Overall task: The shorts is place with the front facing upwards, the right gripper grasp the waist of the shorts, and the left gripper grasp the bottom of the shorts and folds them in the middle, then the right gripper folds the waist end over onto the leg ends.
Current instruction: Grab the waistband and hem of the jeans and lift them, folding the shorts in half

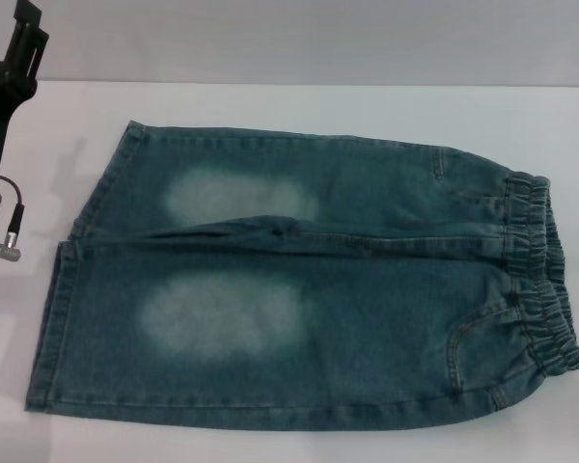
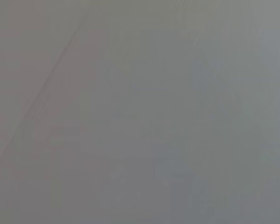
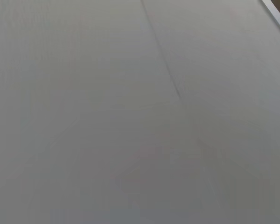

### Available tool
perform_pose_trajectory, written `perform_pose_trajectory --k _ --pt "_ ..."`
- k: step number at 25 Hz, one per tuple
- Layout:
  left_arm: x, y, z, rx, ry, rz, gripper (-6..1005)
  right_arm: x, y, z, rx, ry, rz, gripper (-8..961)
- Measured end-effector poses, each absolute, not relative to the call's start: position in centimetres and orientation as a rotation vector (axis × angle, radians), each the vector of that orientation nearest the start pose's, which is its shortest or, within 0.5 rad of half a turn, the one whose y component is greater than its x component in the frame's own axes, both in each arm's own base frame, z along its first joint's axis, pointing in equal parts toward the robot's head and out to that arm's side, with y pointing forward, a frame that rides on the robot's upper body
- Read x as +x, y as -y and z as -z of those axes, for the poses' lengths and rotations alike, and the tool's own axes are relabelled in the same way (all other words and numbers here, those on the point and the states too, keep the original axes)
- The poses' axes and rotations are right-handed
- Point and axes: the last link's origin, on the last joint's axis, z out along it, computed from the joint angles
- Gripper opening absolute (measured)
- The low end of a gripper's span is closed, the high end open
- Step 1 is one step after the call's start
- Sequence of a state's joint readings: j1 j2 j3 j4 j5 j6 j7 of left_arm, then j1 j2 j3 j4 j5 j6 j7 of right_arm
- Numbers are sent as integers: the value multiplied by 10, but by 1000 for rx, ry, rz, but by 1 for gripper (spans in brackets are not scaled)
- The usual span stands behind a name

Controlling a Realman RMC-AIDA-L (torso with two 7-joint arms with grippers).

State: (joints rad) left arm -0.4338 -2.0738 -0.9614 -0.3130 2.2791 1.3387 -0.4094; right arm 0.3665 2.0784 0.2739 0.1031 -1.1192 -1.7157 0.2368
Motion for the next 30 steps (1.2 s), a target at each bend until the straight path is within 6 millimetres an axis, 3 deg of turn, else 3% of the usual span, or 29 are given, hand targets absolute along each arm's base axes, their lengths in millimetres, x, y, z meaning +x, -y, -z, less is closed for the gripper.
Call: perform_pose_trajectory --k 12,21,26,30 --pt "-291 -335 -13 -1368 652 1195 829 358 -263 -78 -851 -429 -925 755" --pt "-299 -329 -15 -1386 675 1194 830 367 -249 -74 -824 -517 -1019 755" --pt "-301 -333 -17 -1441 687 1200 830 375 -237 -75 -820 -546 -1029 756" --pt "-304 -346 -28 -1588 739 1226 829 381 -231 -72 -821 -573 -1006 756"
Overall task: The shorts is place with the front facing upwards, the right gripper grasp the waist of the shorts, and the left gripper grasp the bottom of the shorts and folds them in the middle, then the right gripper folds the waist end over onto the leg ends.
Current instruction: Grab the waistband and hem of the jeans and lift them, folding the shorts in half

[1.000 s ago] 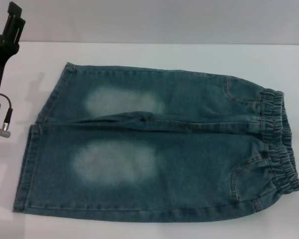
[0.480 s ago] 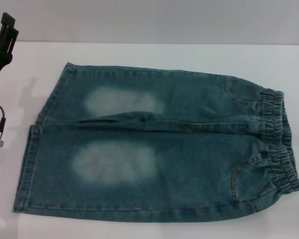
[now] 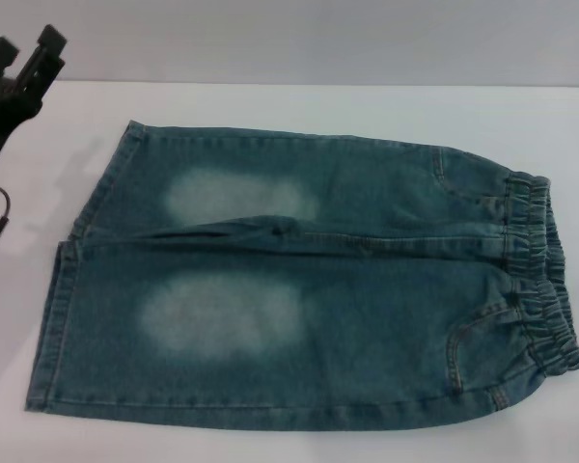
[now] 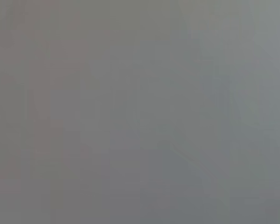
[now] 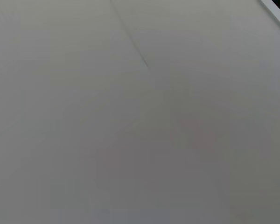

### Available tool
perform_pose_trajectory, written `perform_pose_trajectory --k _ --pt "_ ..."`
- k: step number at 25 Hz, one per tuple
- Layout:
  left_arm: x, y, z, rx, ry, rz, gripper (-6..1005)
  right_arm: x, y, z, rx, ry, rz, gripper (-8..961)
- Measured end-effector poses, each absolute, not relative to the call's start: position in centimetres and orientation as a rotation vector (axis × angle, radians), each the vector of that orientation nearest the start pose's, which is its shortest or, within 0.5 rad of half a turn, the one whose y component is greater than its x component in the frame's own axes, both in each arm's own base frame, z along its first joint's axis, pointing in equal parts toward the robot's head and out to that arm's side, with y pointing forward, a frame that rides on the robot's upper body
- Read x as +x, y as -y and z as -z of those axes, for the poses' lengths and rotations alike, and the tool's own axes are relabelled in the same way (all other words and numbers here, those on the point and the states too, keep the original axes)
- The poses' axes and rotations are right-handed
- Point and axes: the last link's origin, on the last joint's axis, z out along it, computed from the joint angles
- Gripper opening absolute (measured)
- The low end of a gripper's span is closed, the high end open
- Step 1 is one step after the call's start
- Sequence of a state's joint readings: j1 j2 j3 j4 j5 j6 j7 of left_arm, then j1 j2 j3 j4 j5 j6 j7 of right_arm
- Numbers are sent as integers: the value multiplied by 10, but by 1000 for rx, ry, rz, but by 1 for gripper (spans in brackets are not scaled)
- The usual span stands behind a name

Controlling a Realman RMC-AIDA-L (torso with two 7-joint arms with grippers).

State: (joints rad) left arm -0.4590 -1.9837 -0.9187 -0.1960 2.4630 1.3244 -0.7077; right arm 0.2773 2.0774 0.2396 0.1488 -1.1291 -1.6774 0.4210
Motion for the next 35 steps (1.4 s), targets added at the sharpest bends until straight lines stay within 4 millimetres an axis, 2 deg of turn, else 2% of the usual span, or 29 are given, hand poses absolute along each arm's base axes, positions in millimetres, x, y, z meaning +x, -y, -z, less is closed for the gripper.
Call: perform_pose_trajectory --k 4,7,8,9,10,12,15,19,23,28,35 --pt "-305 -367 -55 -1807 876 1247 829 387 -229 -71 -823 -600 -982 756" --pt "-305 -367 -55 -1807 876 1247 829 389 -229 -71 -824 -610 -977 756" --pt "-305 -376 -79 -1975 1011 1212 829 390 -229 -71 -823 -615 -981 756" --pt "-306 -377 -83 -2005 1039 1198 829 390 -230 -72 -822 -619 -984 756" --pt "-306 -377 -83 -2005 1039 1198 829 391 -230 -73 -823 -622 -987 756" --pt "-308 -376 -93 -2106 1161 1135 829 393 -232 -75 -827 -627 -983 756" --pt "-309 -364 -104 -2310 1317 984 829 397 -234 -77 -831 -638 -964 756" --pt "-310 -352 -115 -2420 1477 810 829 400 -239 -79 -859 -644 -941 756" --pt "-310 -343 -118 -2427 1640 669 829 399 -247 -81 -909 -643 -928 756" --pt "-299 -331 -108 -2510 1852 520 829 403 -253 -81 -916 -675 -922 755" --pt "-307 -317 -99 -2464 1969 456 829 406 -251 -80 -913 -690 -911 755"
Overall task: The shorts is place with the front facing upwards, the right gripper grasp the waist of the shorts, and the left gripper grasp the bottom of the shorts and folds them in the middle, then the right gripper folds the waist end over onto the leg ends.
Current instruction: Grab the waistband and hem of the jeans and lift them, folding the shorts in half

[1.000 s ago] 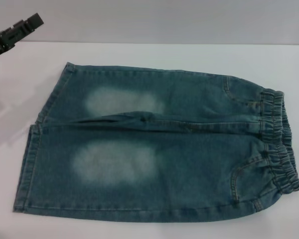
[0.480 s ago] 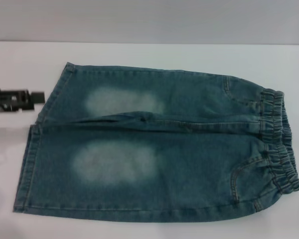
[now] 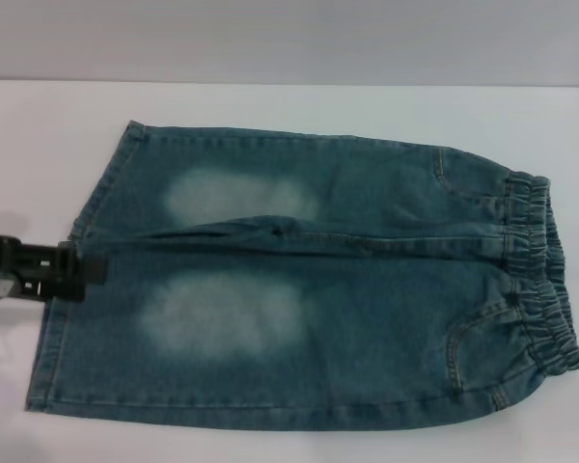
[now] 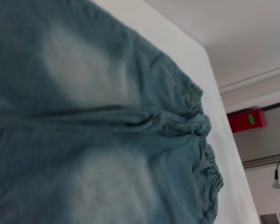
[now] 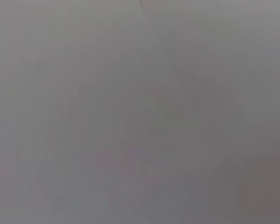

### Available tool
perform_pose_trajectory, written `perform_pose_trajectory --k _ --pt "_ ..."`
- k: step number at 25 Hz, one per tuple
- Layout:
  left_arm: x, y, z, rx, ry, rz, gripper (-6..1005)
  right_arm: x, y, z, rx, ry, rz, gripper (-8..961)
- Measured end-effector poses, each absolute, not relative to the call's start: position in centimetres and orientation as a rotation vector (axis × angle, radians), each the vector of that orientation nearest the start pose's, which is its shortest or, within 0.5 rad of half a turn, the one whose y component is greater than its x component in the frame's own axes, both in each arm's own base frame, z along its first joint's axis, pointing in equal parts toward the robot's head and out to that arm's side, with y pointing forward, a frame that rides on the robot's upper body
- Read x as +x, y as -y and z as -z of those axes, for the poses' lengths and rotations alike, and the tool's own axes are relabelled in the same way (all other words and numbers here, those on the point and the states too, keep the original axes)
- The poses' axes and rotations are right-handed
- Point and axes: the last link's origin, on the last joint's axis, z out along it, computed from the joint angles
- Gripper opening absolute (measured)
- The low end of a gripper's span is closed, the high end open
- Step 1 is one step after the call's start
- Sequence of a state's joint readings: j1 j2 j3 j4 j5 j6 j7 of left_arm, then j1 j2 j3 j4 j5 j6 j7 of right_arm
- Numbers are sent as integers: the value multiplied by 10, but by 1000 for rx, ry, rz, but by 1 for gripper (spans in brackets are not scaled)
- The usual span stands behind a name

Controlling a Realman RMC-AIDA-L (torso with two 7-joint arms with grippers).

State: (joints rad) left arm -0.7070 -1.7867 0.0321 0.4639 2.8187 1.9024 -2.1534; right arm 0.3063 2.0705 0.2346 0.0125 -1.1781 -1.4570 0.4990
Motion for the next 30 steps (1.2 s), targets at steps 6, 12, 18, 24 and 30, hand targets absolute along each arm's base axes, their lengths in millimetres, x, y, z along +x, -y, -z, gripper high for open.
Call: perform_pose_trajectory --k 6,12,18,24,30 --pt "-316 -308 -98 -2450 2003 377 829 408 -247 -79 -916 -695 -902 755" --pt "-327 -299 -100 -2404 2034 232 829 409 -246 -78 -921 -699 -898 755" --pt "-341 -288 -101 -2298 2101 145 829 411 -249 -78 -924 -717 -886 756" --pt "-344 -287 -91 -2290 2108 94 830 409 -254 -78 -929 -715 -892 756" --pt "-346 -287 -85 -2280 2104 66 830 409 -256 -78 -932 -720 -889 755"
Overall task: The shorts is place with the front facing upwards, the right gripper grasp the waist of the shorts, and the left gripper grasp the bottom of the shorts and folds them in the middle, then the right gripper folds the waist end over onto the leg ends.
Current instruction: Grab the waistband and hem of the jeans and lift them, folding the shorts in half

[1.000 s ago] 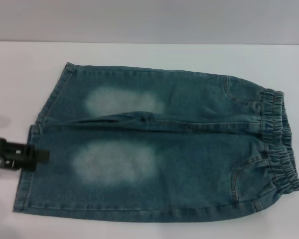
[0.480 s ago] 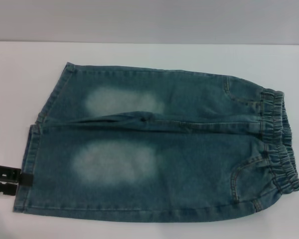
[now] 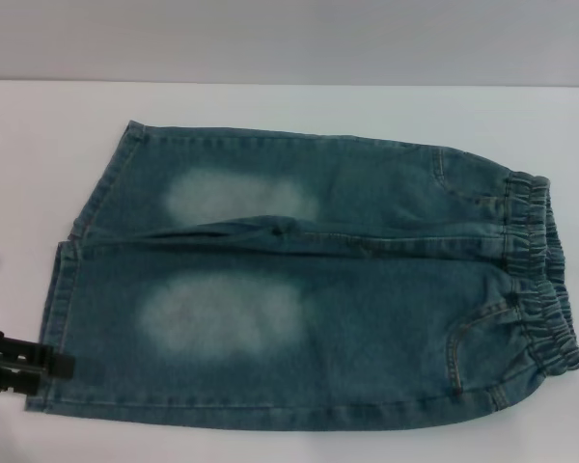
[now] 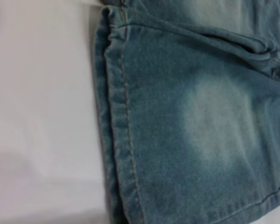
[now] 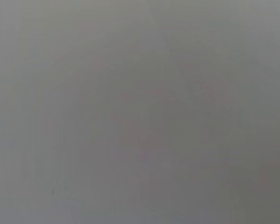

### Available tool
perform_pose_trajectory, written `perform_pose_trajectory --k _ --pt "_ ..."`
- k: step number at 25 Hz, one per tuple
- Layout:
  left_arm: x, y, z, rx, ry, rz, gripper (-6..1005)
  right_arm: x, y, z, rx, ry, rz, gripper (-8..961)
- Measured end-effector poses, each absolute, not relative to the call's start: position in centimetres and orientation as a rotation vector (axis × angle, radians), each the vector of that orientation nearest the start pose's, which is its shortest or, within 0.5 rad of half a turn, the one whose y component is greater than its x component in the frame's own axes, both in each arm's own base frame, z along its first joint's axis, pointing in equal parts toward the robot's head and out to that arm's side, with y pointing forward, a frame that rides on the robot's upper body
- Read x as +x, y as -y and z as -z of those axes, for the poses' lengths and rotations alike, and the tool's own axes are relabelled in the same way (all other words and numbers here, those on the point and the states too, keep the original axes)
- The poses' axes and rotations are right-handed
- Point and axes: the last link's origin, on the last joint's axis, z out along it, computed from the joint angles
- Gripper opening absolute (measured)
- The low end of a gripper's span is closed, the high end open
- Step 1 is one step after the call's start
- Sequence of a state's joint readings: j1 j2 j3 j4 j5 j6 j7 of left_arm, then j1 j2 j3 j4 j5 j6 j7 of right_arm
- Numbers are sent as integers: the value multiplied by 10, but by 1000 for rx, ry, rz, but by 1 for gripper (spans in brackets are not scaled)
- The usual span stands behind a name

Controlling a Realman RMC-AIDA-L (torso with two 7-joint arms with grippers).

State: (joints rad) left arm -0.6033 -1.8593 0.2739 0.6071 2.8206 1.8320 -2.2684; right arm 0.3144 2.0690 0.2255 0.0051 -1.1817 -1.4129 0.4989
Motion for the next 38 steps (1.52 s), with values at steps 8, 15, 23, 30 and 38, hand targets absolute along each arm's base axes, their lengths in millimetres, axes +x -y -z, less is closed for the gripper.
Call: perform_pose_trajectory --k 8,15,23,30,38 --pt "-350 -288 -87 -2265 2086 30 830 409 -259 -75 -950 -734 -884 755" --pt "-351 -289 -85 -2265 2080 -3 830 408 -260 -74 -963 -733 -884 755" --pt "-350 -288 -82 -2271 2079 -19 830 406 -261 -72 -981 -731 -886 755" --pt "-350 -290 -81 -2268 2071 -13 830 405 -263 -72 -983 -729 -889 755" --pt "-352 -291 -85 -2256 2067 -20 830 404 -264 -72 -984 -729 -890 755"
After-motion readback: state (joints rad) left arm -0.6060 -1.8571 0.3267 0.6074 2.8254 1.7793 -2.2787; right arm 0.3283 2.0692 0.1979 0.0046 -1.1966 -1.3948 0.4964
